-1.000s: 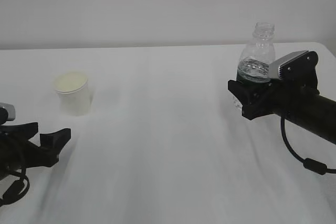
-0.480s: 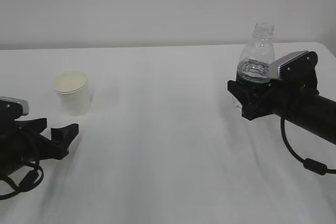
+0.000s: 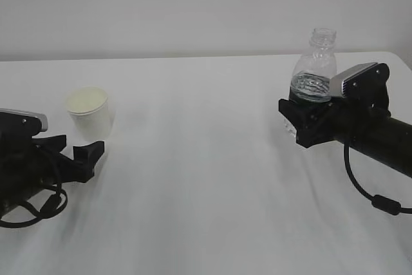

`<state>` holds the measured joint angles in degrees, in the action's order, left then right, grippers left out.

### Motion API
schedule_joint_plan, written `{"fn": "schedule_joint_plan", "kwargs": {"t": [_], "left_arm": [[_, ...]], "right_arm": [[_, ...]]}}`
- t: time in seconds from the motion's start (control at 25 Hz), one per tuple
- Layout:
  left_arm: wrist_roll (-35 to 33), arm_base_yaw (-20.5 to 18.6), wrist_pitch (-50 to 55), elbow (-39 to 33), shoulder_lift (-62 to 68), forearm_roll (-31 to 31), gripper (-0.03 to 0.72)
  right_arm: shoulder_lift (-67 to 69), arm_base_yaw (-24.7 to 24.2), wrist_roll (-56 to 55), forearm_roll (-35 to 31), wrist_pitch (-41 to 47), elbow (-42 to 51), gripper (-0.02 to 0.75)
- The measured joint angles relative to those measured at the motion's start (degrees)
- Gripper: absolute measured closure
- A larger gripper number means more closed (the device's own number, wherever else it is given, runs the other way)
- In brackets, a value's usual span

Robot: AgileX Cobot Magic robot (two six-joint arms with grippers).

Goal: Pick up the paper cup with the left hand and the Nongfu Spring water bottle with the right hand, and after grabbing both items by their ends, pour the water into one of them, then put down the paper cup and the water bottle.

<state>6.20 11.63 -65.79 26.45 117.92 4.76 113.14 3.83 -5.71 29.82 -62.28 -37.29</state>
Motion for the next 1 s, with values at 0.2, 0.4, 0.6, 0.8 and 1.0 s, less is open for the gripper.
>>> {"fn": "schedule_joint_plan", "kwargs": {"t": [0.2, 0.4, 0.6, 0.8, 1.0], "left_arm": [[0.0, 0.0, 0.0, 1.5, 0.8, -0.7, 0.069], [0.0, 0.0, 0.0, 2.1, 0.9, -1.8, 0.069], [0.0, 0.0, 0.0, 2.7, 1.8, -2.1, 0.069], [0.0, 0.0, 0.0, 5.4, 4.6, -2.1, 0.069], [0.0, 0.0, 0.0, 7.5, 6.0, -2.3, 0.069]], "right_arm": [[0.0, 0.0, -0.5, 0.5, 0.0, 0.0, 0.263], [0.0, 0.0, -0.6, 0.6, 0.0, 0.0, 0.263], [0.0, 0.0, -1.1, 0.6, 0.0, 0.0, 0.263], [0.0, 0.0, -1.4, 0.7, 0.0, 0.0, 0.263], [0.0, 0.0, -1.5, 1.6, 0.0, 0.0, 0.263]]}}
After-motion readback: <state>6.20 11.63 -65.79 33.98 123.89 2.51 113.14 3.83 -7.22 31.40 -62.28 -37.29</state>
